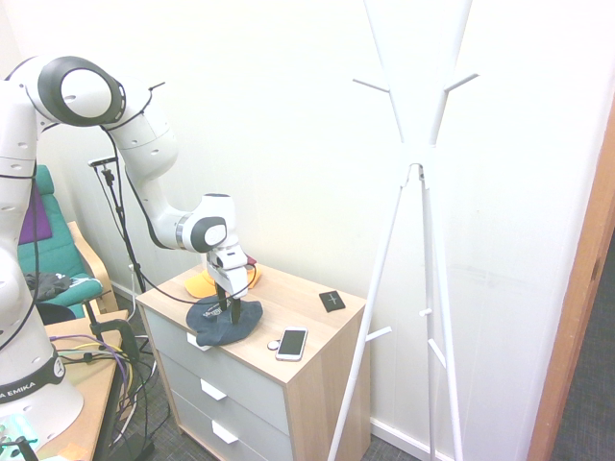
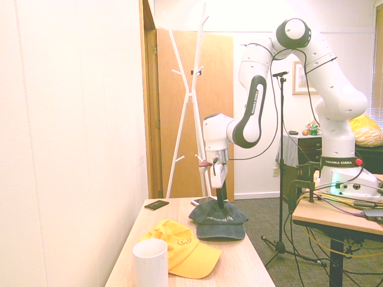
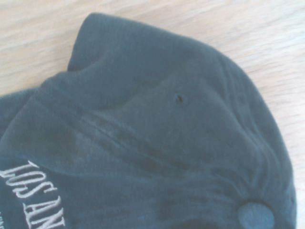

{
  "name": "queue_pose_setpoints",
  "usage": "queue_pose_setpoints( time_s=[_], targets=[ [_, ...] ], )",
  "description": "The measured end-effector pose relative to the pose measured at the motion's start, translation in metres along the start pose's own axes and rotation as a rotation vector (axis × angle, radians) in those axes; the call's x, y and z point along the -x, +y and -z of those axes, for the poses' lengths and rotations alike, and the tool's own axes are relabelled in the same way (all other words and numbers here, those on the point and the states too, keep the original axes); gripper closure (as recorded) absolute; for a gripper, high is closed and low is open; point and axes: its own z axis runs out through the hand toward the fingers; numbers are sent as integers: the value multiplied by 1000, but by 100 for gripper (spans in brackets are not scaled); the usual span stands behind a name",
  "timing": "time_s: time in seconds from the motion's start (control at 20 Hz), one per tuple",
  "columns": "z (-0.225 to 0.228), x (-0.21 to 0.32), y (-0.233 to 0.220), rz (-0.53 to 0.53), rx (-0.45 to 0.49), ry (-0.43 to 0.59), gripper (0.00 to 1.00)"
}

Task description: Hang the cap

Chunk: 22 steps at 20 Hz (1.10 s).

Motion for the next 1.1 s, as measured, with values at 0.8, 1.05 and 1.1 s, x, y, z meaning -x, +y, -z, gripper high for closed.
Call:
queue_pose_setpoints(
  time_s=[0.8, 1.05, 1.1],
  targets=[
    [-7, 3, 11, 42, -14, 74, 100],
    [-4, 0, 11, 37, -19, 81, 100],
    [-3, -1, 11, 36, -21, 82, 100]
  ],
)
